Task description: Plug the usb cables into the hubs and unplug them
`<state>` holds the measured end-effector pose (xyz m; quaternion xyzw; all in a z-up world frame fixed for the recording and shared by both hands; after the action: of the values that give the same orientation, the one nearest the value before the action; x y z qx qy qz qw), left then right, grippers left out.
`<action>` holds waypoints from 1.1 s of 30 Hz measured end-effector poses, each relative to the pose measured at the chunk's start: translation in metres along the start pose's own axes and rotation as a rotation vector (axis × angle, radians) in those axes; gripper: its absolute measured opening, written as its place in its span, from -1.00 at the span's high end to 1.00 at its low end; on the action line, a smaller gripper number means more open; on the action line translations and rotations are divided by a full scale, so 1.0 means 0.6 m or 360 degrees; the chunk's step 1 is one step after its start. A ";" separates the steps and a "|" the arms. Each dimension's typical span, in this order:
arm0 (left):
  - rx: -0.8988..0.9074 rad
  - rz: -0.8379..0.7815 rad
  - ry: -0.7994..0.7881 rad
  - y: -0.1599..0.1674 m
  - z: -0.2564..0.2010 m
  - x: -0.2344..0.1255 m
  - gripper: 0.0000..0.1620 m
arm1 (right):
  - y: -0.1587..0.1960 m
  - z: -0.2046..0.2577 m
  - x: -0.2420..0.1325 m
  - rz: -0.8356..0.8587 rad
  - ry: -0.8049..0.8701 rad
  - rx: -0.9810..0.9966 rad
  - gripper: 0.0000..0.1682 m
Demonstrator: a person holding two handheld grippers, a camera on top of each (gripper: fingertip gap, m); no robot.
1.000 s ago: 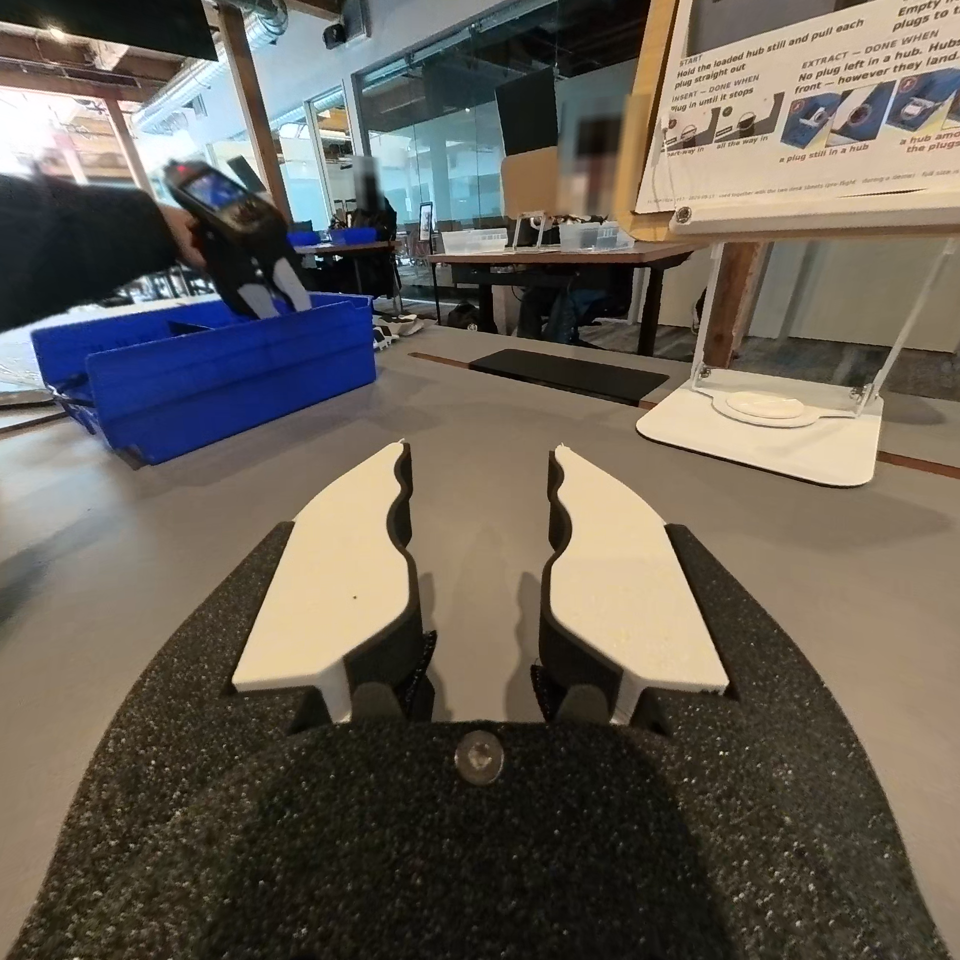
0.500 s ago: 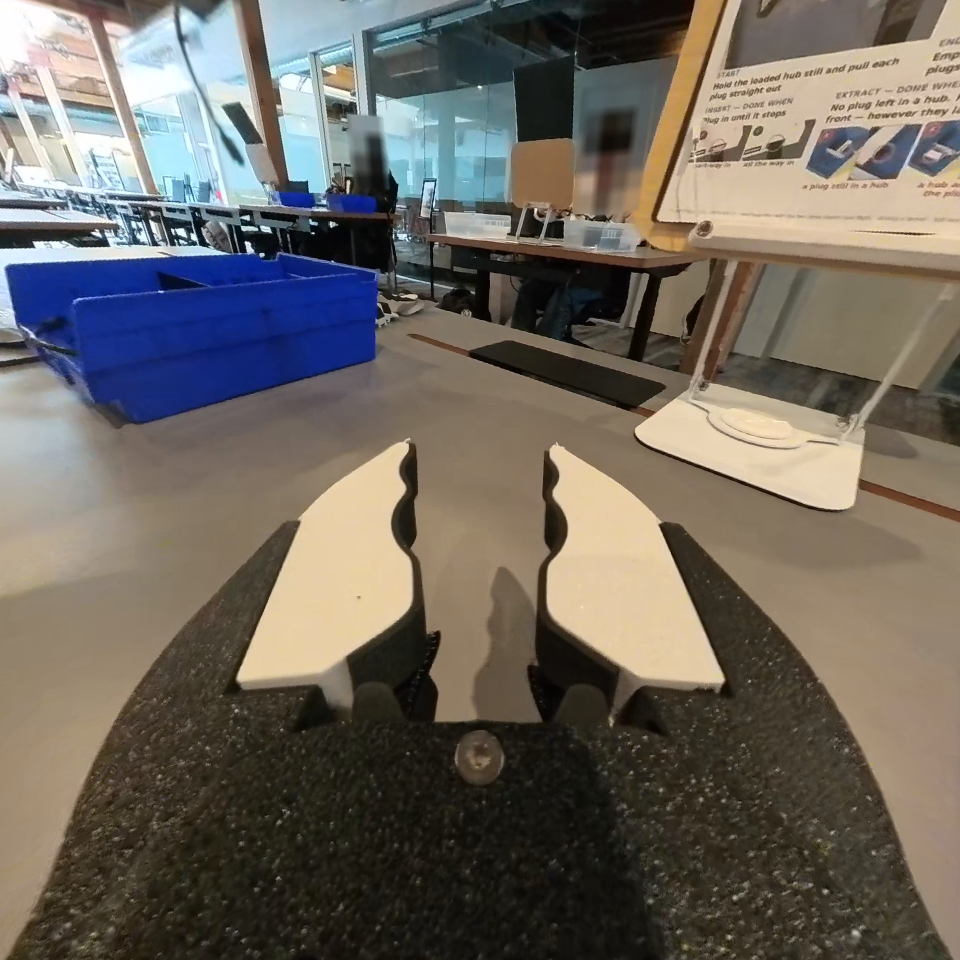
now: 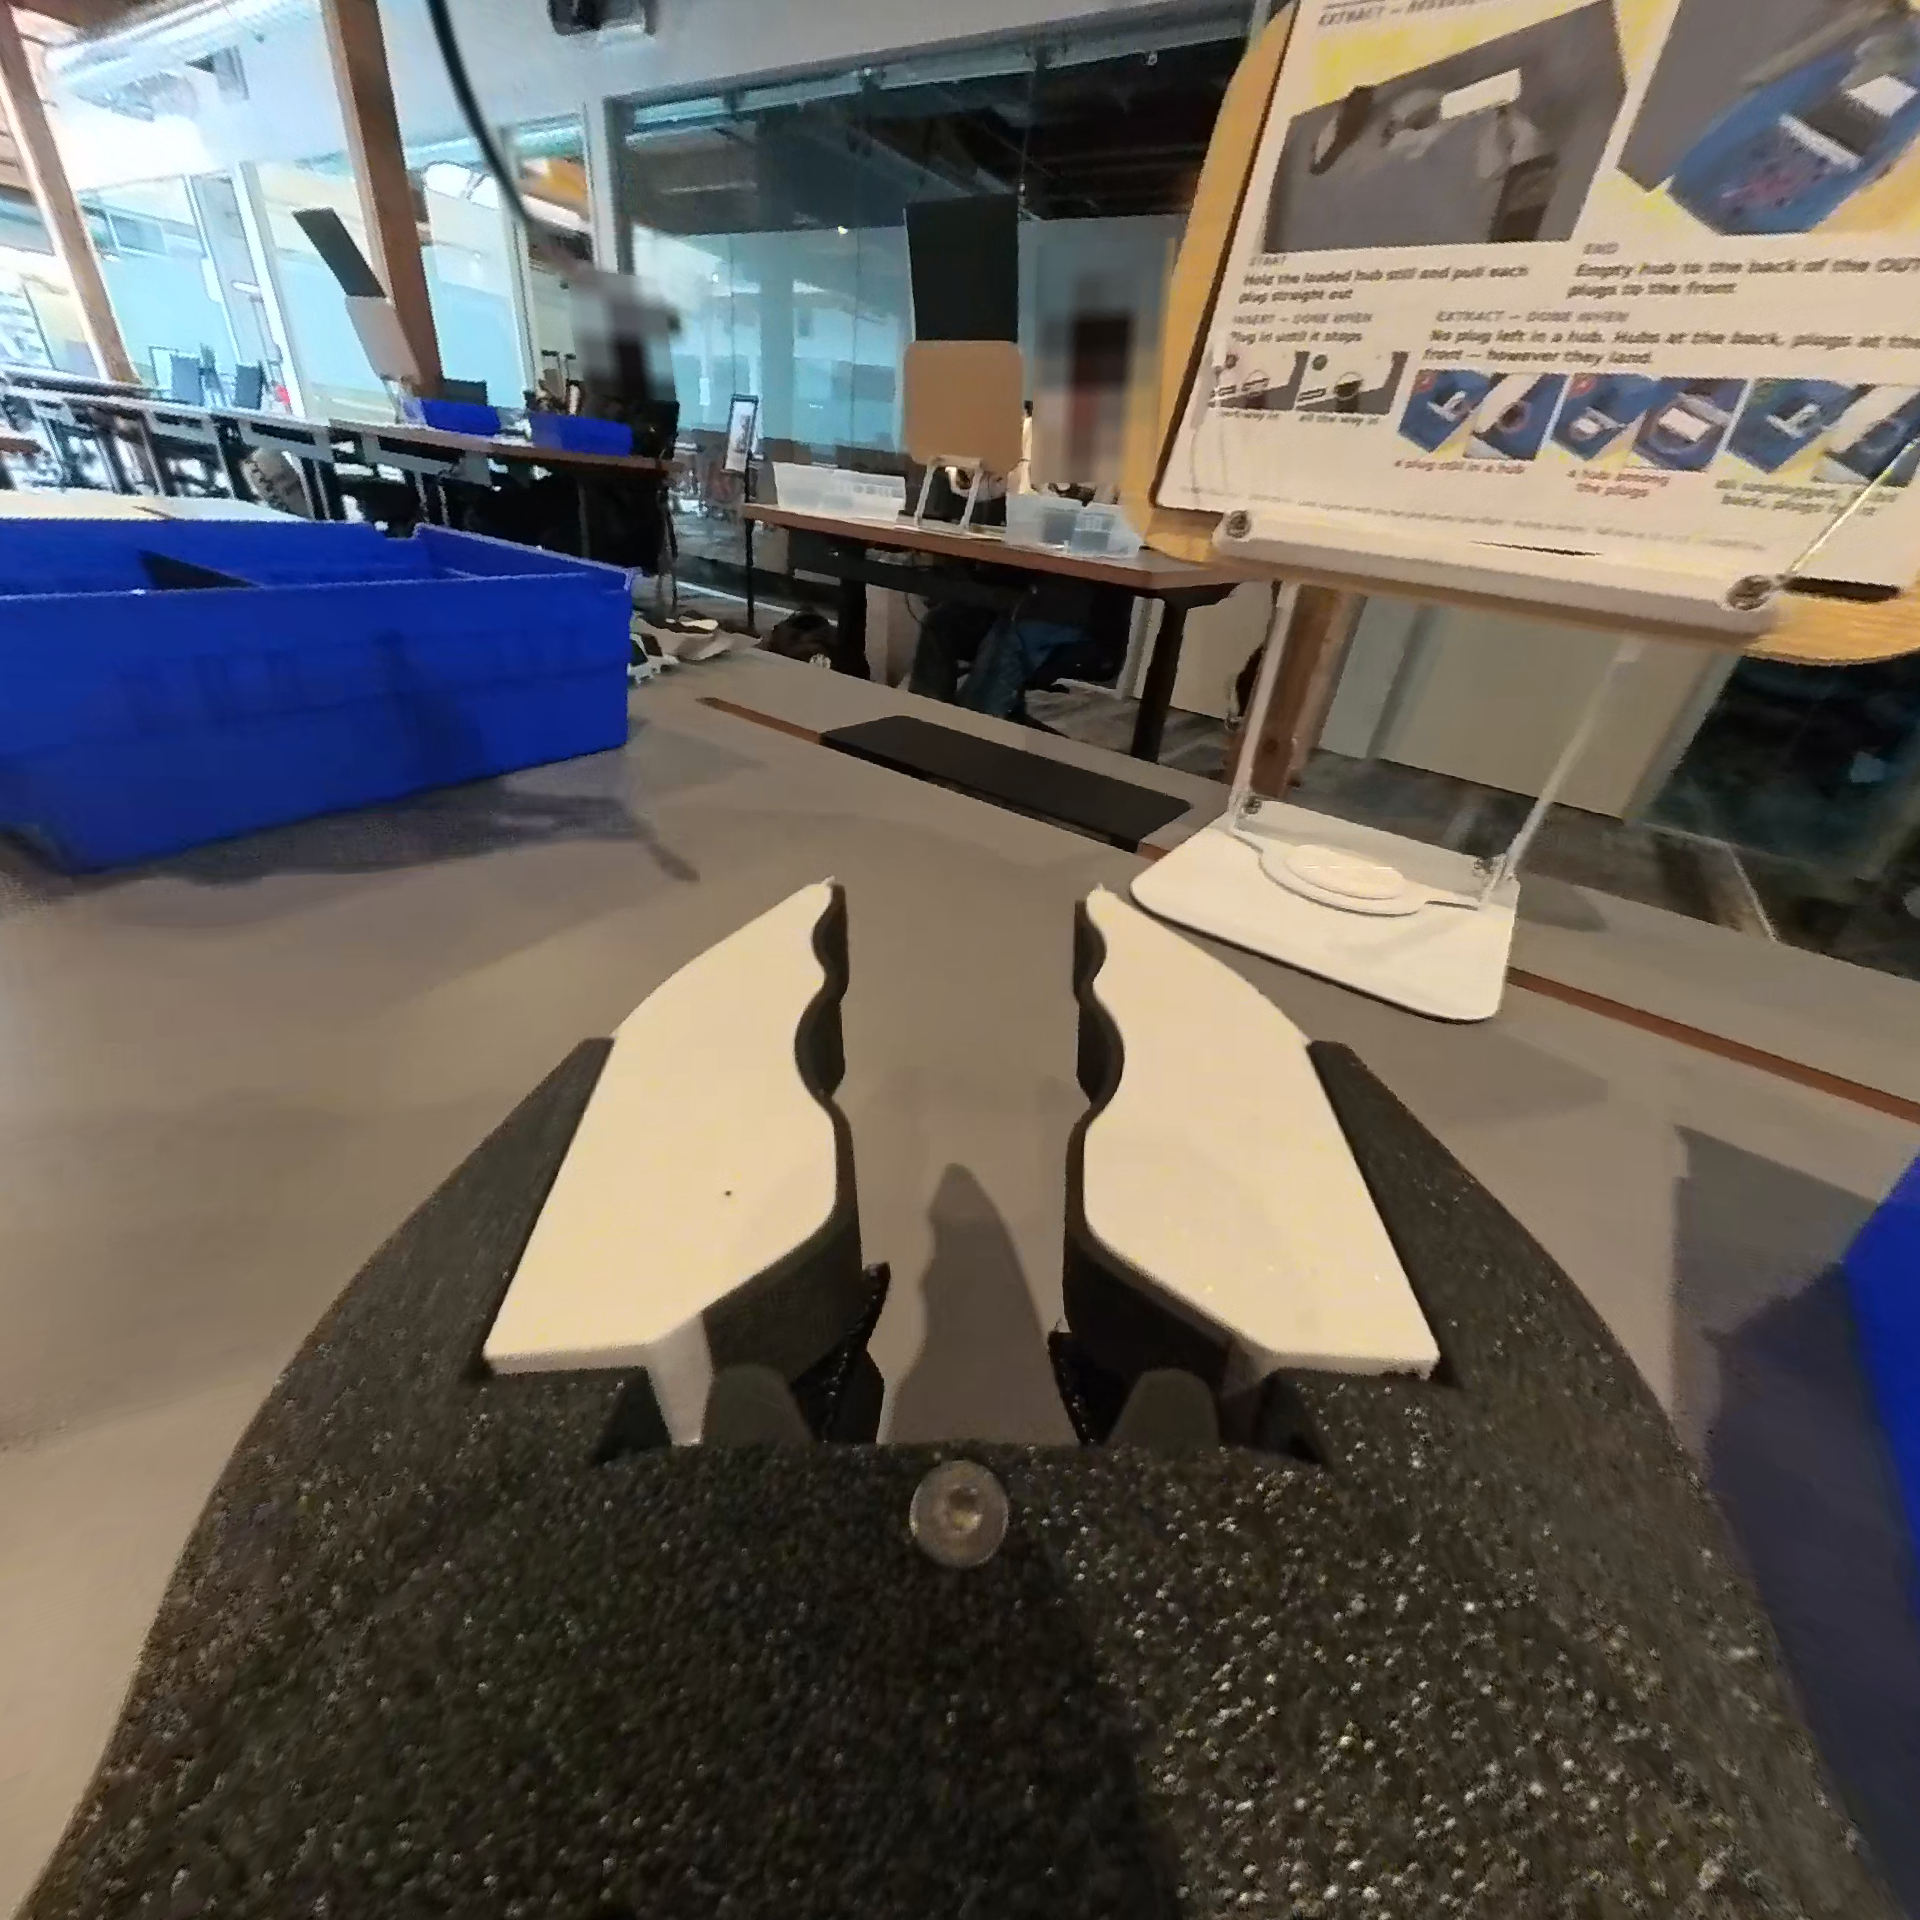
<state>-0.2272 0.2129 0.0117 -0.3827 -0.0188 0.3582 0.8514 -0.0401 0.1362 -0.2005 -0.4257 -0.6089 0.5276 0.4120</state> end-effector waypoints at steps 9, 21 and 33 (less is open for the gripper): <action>-0.0080 0.0141 0.0103 0.083 -0.192 0.073 0.86 | -0.009 -0.001 -0.003 -0.0044 0.0009 0.0002 0.51; 0.0312 0.0058 -0.0512 0.160 -0.259 0.064 0.86 | -0.016 0.044 -0.016 -0.0114 -0.0116 -0.0571 0.73; 0.0478 0.0064 -0.0204 0.166 -0.318 0.085 0.86 | -0.021 0.114 -0.025 -0.0251 -0.0219 -0.1097 0.51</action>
<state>-0.1902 0.1681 -0.2016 -0.2279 -0.0118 0.3977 0.8887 -0.1014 0.1010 -0.1961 -0.4549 -0.8082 0.2854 0.2418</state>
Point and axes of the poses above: each gripper's, where its closed fingertips meet, x out along the fingers, y out of its underside, z = x × y across the jaws, the point moved 4 cm from there along -x, back along the fingers, and after that the axes turned 5 degrees about y, right-handed, at the moved point
